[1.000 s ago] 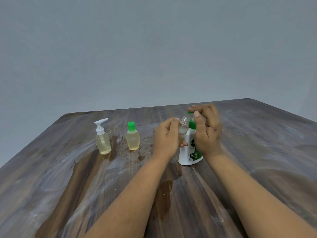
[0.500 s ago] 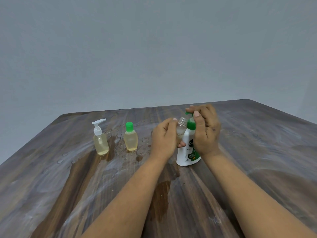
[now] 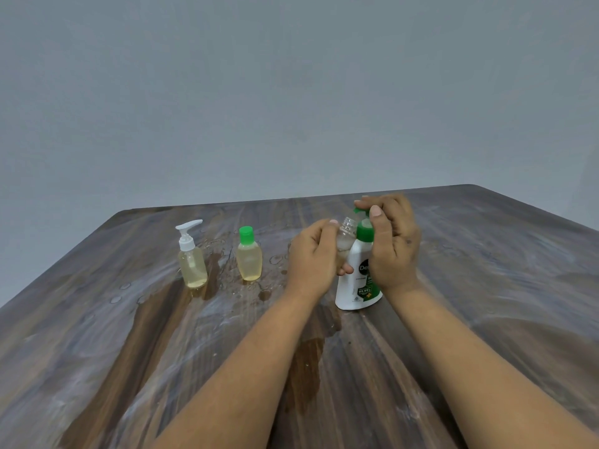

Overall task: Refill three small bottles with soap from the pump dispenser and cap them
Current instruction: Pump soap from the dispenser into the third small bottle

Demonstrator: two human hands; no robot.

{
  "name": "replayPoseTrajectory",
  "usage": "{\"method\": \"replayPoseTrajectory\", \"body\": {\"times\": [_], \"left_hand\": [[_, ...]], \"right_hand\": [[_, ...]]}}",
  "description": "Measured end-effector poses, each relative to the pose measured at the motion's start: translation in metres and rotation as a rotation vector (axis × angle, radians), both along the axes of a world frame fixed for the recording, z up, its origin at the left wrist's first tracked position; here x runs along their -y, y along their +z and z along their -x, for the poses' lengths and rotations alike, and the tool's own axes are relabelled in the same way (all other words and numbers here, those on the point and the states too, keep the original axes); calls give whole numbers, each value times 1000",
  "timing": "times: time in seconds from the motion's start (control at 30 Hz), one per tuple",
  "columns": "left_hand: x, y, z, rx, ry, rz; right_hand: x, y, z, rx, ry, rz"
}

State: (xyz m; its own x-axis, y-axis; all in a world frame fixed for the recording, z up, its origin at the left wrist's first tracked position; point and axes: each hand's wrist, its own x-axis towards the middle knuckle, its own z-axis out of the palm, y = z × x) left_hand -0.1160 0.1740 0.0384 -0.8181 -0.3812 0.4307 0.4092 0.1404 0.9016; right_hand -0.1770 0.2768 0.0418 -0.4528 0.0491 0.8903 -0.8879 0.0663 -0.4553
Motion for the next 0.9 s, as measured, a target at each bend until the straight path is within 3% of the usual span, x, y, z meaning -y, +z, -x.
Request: {"method": "replayPoseTrajectory", "body": {"times": [0.9], "left_hand": [[0, 0, -1, -12, -22, 0]], "right_hand": [[1, 0, -1, 2, -10, 4]]}}
